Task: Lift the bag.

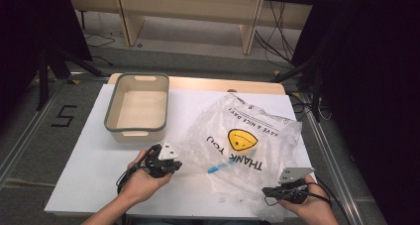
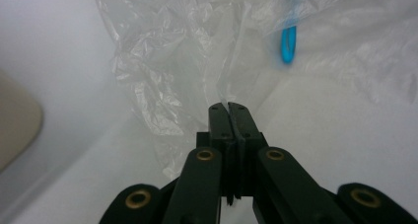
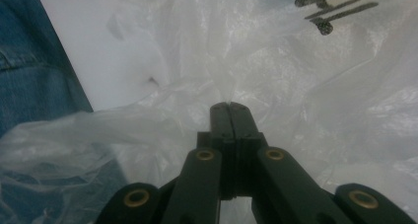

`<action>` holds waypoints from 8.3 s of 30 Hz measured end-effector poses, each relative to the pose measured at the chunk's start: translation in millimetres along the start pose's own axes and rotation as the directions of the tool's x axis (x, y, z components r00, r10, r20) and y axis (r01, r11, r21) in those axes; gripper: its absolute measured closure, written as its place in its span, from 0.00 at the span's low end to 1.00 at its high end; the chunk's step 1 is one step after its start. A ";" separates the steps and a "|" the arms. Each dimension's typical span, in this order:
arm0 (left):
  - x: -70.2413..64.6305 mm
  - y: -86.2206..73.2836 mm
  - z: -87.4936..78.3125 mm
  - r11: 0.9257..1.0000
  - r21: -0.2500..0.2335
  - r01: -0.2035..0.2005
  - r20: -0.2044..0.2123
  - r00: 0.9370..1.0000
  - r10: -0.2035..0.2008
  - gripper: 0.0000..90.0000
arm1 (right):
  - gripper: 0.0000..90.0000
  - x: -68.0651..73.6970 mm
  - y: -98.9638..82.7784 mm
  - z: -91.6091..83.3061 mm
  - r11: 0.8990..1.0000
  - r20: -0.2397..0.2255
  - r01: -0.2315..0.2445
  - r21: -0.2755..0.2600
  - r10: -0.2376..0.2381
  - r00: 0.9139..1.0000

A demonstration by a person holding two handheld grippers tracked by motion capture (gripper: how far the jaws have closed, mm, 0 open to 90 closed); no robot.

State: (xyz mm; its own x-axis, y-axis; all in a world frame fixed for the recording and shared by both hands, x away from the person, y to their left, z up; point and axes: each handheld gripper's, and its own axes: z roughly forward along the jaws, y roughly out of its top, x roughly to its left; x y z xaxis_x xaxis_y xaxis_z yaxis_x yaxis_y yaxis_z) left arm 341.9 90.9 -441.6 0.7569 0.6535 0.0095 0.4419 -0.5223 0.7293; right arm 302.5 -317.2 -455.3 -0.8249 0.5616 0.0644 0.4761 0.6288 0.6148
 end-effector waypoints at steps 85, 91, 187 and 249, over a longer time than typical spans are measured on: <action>3.4 -3.5 1.8 0.994 -0.061 -0.087 -0.050 0.995 0.084 0.99 | 1.00 13.0 2.7 6.1 0.999 0.028 0.044 0.028 -0.045 0.999; 5.6 1.6 -9.7 0.980 -0.173 -0.101 -0.107 0.991 0.083 0.99 | 1.00 7.5 12.3 -9.9 0.992 0.099 0.036 -0.124 -0.023 0.995; 35.2 83.4 -85.8 0.710 -0.670 -0.216 -0.370 0.927 -0.066 0.99 | 1.00 -29.1 86.0 -92.4 0.743 0.345 0.082 -0.664 0.207 0.916; 57.1 108.9 -35.9 0.786 -0.588 -0.192 -0.377 0.924 -0.057 0.99 | 1.00 -67.2 93.9 -70.9 0.764 0.431 0.057 -0.642 0.299 0.851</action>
State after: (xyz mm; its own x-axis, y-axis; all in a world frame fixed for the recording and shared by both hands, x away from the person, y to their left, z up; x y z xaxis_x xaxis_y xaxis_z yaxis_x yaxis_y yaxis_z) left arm 415.9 91.0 -337.1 0.4927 0.8405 0.2256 -0.0811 -0.2137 0.9735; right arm 381.0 -334.0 -346.2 -0.4285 0.8979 -0.1005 0.1211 0.1673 0.9784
